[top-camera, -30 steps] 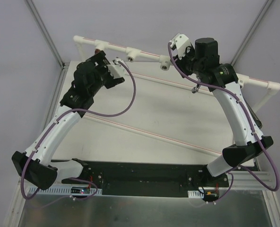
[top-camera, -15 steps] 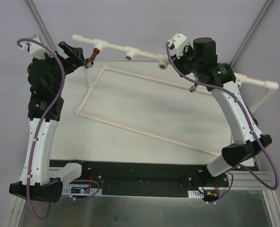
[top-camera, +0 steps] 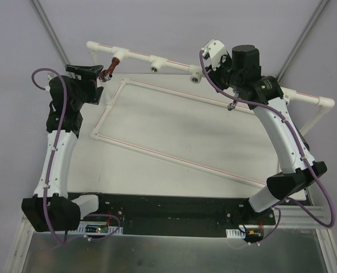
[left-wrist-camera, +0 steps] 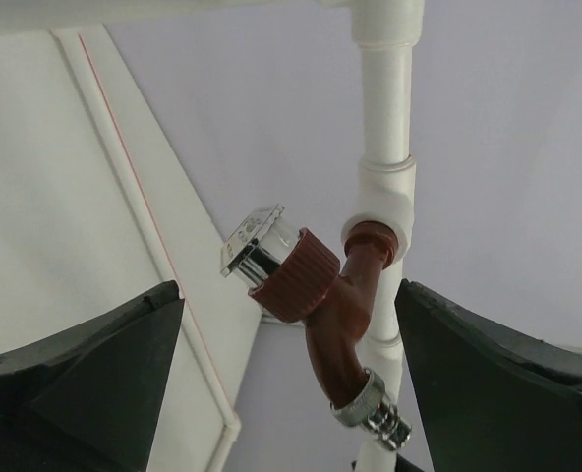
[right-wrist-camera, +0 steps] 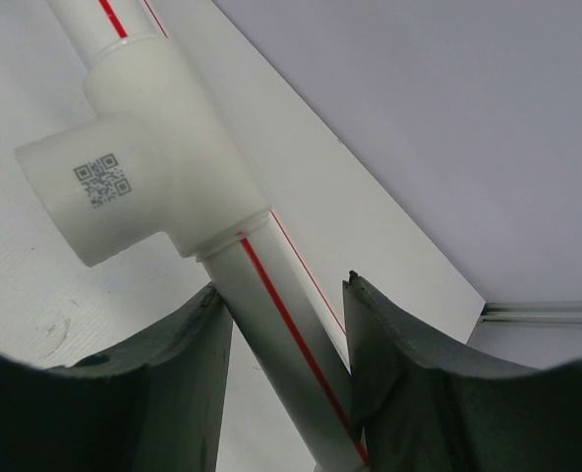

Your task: Install the water faucets

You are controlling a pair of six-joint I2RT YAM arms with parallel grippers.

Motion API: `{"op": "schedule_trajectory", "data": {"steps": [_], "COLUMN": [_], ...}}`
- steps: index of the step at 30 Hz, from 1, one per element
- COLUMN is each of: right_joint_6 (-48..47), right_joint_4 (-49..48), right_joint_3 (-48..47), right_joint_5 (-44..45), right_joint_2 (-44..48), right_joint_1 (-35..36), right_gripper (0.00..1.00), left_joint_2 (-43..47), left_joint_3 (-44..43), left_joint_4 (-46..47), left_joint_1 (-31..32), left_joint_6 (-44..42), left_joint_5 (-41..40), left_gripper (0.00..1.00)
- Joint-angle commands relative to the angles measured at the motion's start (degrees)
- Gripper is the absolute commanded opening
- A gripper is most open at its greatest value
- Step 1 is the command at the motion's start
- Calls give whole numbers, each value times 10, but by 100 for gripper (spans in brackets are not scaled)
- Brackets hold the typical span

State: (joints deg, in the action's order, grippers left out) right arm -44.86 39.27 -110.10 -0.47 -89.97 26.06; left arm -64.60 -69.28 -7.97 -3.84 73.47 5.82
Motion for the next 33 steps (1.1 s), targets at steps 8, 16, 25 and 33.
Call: {"op": "schedule_trajectory", "data": {"steps": [8, 16, 25, 33], "right_joint_6": [80, 78, 74, 76], "right_joint_4": [38, 38, 34, 36], "right_joint_3": [27, 27, 24, 10], "right_joint_5": [-22, -13, -10, -12], "right_joint_2": [-32, -29, -31, -40], "right_joint_1": [7, 7, 7, 7], "right_gripper": [0, 0, 0, 0], "left_joint_2": [-114, -108, -62, -54], "left_joint_3": [39, 27, -100, -82], "left_joint_4": [292, 380, 113, 31], "left_joint_1": [35, 36, 101, 298], "left_joint_6": [222, 106, -653, -1242], "left_joint_5": [74, 87, 123, 26], "left_gripper": [75, 17, 0, 0]}}
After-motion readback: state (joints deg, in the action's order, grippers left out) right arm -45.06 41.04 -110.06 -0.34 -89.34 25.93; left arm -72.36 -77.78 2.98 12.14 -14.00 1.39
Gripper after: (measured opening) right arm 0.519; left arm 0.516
